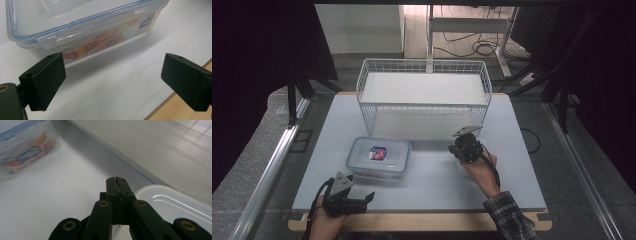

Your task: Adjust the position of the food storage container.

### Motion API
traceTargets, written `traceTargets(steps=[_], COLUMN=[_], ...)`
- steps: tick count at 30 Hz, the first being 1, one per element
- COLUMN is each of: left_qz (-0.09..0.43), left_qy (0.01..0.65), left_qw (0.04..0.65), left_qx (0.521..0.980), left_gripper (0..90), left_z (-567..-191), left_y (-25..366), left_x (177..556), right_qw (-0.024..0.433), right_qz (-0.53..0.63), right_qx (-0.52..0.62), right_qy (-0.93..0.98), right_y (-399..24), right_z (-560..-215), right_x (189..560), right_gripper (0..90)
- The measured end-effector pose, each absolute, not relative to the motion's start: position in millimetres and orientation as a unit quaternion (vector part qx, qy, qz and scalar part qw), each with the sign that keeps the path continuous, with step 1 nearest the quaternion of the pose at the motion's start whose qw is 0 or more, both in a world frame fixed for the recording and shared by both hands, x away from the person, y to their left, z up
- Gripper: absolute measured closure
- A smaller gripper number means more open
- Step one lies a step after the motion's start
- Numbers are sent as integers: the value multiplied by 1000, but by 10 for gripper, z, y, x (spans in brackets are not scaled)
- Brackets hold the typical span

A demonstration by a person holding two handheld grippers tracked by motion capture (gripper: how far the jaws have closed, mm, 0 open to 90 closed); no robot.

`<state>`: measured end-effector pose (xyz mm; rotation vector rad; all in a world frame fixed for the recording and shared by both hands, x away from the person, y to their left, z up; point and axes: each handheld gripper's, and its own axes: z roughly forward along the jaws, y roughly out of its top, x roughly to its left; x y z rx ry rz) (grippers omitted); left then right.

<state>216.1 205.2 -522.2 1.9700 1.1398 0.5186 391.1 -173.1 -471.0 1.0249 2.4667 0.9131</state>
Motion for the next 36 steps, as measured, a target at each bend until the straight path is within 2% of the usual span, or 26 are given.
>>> traceTargets(steps=[10, 28, 36], left_qz=[203, 197, 167], left_qy=[450, 453, 478], left_qw=[392, 389, 383], left_qx=[776, 778, 772], left_gripper=[60, 65, 61], left_z=[-5223, -5227, -5187], left_y=[2052, 2049, 2160], left_x=[2166, 2181, 2217], right_qw=[175, 192, 192], right_qz=[317, 322, 338], right_qx=[395, 461, 449], right_qy=[844, 805, 805], right_y=[-2122, -2958, -2964], right_z=[-4696, -4680, -4666], right_x=[3936, 3773, 3656], right_gripper=[894, 890, 872])
